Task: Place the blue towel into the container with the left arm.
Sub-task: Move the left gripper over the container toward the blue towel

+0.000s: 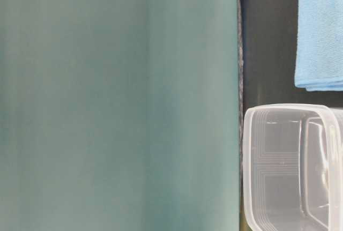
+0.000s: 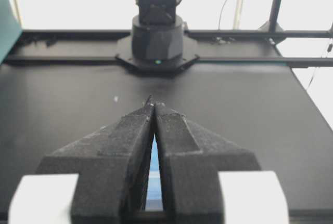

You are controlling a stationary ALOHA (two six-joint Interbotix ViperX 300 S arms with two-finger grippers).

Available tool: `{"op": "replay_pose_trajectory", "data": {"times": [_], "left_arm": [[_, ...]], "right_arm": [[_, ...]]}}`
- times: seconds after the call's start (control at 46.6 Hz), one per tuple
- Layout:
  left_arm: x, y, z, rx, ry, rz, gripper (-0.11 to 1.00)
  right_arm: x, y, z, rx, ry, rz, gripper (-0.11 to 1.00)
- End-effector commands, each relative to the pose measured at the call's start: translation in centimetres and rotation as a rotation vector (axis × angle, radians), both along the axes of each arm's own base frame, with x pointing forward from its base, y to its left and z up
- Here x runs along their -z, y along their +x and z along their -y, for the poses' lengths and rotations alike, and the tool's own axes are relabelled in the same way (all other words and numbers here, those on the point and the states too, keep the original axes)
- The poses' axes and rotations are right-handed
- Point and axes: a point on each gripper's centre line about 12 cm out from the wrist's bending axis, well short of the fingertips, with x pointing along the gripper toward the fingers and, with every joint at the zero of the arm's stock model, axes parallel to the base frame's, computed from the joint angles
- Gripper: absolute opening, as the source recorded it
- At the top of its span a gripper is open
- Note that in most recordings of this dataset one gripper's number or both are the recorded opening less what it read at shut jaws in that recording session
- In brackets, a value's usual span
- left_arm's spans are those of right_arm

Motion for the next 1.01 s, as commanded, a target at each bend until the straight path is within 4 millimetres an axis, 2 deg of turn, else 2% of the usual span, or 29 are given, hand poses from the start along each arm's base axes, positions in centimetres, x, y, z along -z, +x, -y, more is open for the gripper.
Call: {"op": "replay_pose_trajectory", "data": {"times": [0.0, 0.086, 0.322, 0.579, 0.665, 0.793, 0.836, 0.901, 0.986], "left_arm": [[-1.8, 1.2, 0.4, 0.021, 0.017, -0.037, 0.06], [-2.6, 2.5, 0.3, 0.017, 0.018, -0.121, 0.00], [-4.3, 6.5, 0.1, 0.004, 0.033, -0.320, 0.00], [-3.0, 12.2, -0.3, -0.013, 0.032, -0.548, 0.00], [-2.7, 13.9, -0.7, -0.024, 0.027, -0.592, 0.01], [-2.5, 16.6, -1.3, -0.039, 0.027, -0.666, 0.02], [-2.1, 17.5, -1.4, -0.040, 0.030, -0.697, 0.08], [-1.4, 18.7, -1.7, -0.041, 0.041, -0.742, 0.22], [-0.3, 20.5, -1.9, -0.036, 0.068, -0.801, 0.48]], "right_arm": [[-0.8, 0.2, -0.1, -0.008, 0.012, 0.025, 0.01], [-0.9, 0.0, -0.1, -0.007, 0.015, 0.029, 0.01], [-0.7, -0.2, 0.0, -0.002, 0.038, 0.006, 0.01], [0.3, -0.2, 0.2, 0.010, 0.045, -0.069, 0.03], [0.4, -0.3, 0.3, 0.011, 0.043, -0.070, 0.19], [0.4, -0.4, 0.2, 0.009, 0.045, -0.069, 0.53], [0.4, -0.5, 0.2, 0.007, 0.043, -0.067, 0.66], [0.4, -0.5, 0.2, 0.007, 0.043, -0.067, 0.78], [0.3, -0.7, 0.2, 0.007, 0.042, -0.058, 0.79]]}}
